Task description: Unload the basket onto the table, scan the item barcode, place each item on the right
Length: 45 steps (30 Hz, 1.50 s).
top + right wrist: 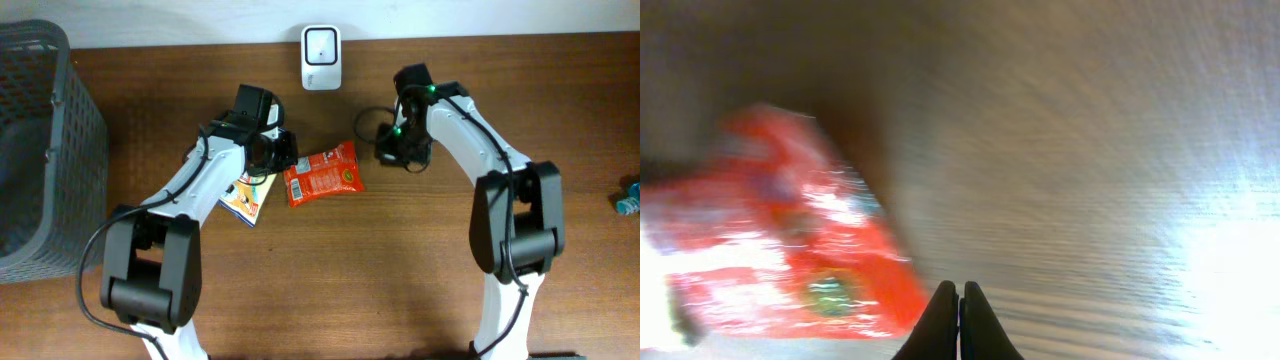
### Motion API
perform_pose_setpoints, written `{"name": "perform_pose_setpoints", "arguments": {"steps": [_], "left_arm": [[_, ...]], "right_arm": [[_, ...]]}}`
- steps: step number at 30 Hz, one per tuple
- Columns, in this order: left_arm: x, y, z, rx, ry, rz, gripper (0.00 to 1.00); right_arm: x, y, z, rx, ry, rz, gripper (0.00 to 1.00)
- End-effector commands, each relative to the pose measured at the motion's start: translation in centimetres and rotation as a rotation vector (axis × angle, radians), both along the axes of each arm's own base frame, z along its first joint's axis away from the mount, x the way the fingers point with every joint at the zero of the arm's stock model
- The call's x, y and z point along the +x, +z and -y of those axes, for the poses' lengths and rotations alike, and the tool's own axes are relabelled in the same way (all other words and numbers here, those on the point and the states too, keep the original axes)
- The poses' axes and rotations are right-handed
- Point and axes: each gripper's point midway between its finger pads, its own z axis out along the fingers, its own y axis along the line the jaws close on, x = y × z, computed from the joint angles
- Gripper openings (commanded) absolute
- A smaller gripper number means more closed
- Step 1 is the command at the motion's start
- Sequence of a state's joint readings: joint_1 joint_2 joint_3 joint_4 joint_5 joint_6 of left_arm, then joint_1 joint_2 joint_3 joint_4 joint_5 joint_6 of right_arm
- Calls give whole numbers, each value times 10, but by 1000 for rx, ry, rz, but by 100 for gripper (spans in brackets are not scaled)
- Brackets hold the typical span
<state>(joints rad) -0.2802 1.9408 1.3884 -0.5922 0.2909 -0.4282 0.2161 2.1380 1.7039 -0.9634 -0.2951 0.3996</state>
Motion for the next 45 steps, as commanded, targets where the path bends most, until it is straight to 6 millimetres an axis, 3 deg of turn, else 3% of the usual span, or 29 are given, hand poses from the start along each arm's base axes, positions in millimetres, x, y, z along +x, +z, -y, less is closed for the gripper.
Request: {"name": "perform_pose_setpoints", "arguments": {"steps": [1, 3, 5, 7, 10, 11, 12, 14, 16, 17, 18, 20, 22, 24, 26, 28, 29, 31, 32, 33, 34, 35, 37, 40, 42, 45], "left_arm": [[2, 17, 0, 15, -13, 39, 0], [-6, -2, -15, 78, 75, -43, 0], [-13, -22, -2, 19, 39, -115, 0], [-18, -43, 0, 17, 33, -166, 0], [-12, -51, -25, 156, 86, -137, 0], [-9, -54, -45, 265, 124, -118, 0], [-7, -54, -55, 317, 144, -103, 0], [0, -37, -52, 284, 135, -105, 0], [14, 12, -17, 119, 11, -47, 0], [15, 29, 3, 21, -54, -27, 0], [8, 41, 27, -99, -112, -40, 0], [-9, 16, 48, -98, -163, -106, 0], [-25, -22, 69, -74, -212, -186, 0], [-29, -57, 70, -36, -214, -240, 0], [-22, -70, 43, 90, -162, -232, 0], [-15, -68, 28, 148, -131, -214, 0], [-11, -59, 24, 143, -119, -202, 0], [8, -6, 11, 157, -79, -117, 0], [14, 17, 8, 152, -67, -81, 4], [21, 40, 1, 147, -46, -42, 81], [23, 45, -4, 148, -34, -31, 98], [28, 45, -20, 166, 3, -33, 99], [29, 35, -52, 228, 66, -60, 99], [18, 12, -107, 293, 165, -149, 99], [13, 3, -127, 342, 203, -172, 99], [11, 0, -157, 337, 269, -201, 99]], "right_arm": [[10, 51, -65, 247, 146, 140, 4], [0, 35, -107, 352, 219, 99, 4], [-4, 17, -118, 349, 227, 67, 4], [-6, -11, -116, 325, 189, 5, 4], [-22, -84, -63, 21, 58, -101, 4], [-27, -87, -56, -20, 52, -113, 4], [-27, -77, -52, -37, 50, -108, 4], [-19, -36, -56, -24, 76, -43, 4], [-8, 14, -58, 1, 72, 32, 9], [-6, 25, -57, 7, 69, 48, 13], [-6, 24, -57, 6, 69, 46, 15], [-12, 11, -56, -12, 114, 19, 14], [-24, -4, -43, -30, 92, -56, 7], [-42, -23, -33, -61, 87, -121, 7], [-49, -45, -18, -134, 80, -123, 8], [-45, -55, -9, -187, 62, -94, 8], [-40, -52, 4, -263, 30, -76, 8], [-28, -19, 20, -325, 0, -61, 15], [-23, -1, 15, -290, 31, -53, 32], [-22, 8, -5, -188, 124, -39, 65], [-23, 10, -17, -120, 177, -31, 84], [-27, 16, -48, 53, 300, -2, 99], [-27, 9, -63, 96, 342, 22, 99], [-24, -19, -89, 107, 292, 12, 99], [-26, -32, -90, 99, 265, -8, 99], [-35, -60, -85, 81, 249, -68, 70]]}}
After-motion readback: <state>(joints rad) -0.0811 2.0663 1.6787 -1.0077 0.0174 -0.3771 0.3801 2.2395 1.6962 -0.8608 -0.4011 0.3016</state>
